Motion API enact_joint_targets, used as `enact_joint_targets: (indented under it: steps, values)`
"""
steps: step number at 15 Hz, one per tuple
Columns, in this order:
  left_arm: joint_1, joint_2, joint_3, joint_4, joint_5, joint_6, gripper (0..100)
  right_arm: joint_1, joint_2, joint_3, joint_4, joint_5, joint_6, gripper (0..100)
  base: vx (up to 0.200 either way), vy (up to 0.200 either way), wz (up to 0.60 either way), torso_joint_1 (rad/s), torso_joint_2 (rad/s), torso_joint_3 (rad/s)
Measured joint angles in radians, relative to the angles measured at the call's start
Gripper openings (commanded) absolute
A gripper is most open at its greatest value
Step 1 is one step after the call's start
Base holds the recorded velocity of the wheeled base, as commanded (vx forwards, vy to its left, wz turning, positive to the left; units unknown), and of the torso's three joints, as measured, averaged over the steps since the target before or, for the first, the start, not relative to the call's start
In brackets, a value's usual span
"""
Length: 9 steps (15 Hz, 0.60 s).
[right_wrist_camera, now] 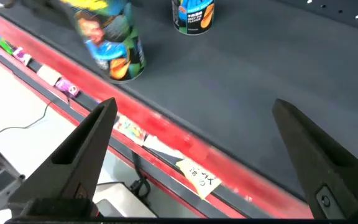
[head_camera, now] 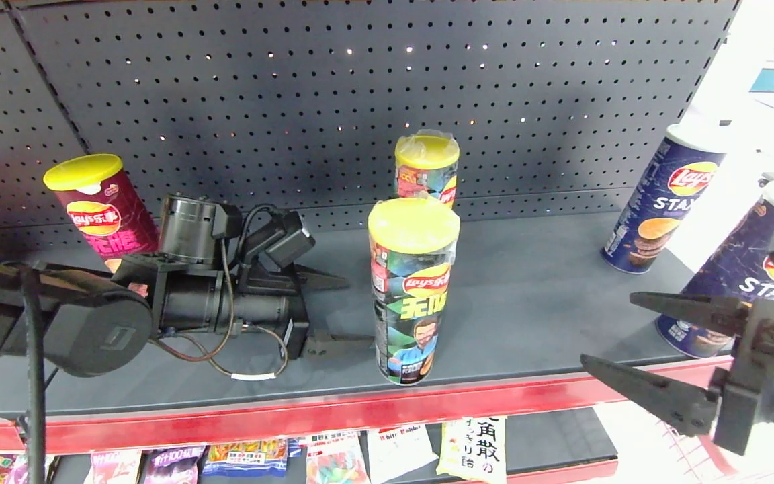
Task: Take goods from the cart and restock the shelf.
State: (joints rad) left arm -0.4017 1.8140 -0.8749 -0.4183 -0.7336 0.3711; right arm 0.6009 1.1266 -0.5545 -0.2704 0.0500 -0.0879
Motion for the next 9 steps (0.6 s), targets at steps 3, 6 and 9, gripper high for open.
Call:
enact_joint_targets:
  steps: [3,6,9]
  values:
    - [0.0,-0.001,-0.001,0.0,0.0,0.0,100,0.003,0.135,-0.077,-0.001,0.0,0.0,100,0.0,0.0,0.0,0.0,0.0,0.0]
    - [0.0,-0.001,0.001,0.0,0.0,0.0,100,-0.006,0.244,-0.132,-0.002,-0.003,0.0,100,0.0,0.0,0.0,0.0,0.0,0.0]
    - [0.001,-0.003,0.002,0.0,0.0,0.0,100,-0.011,0.339,-0.177,-0.003,-0.009,-0.001,100,0.0,0.0,0.0,0.0,0.0,0.0]
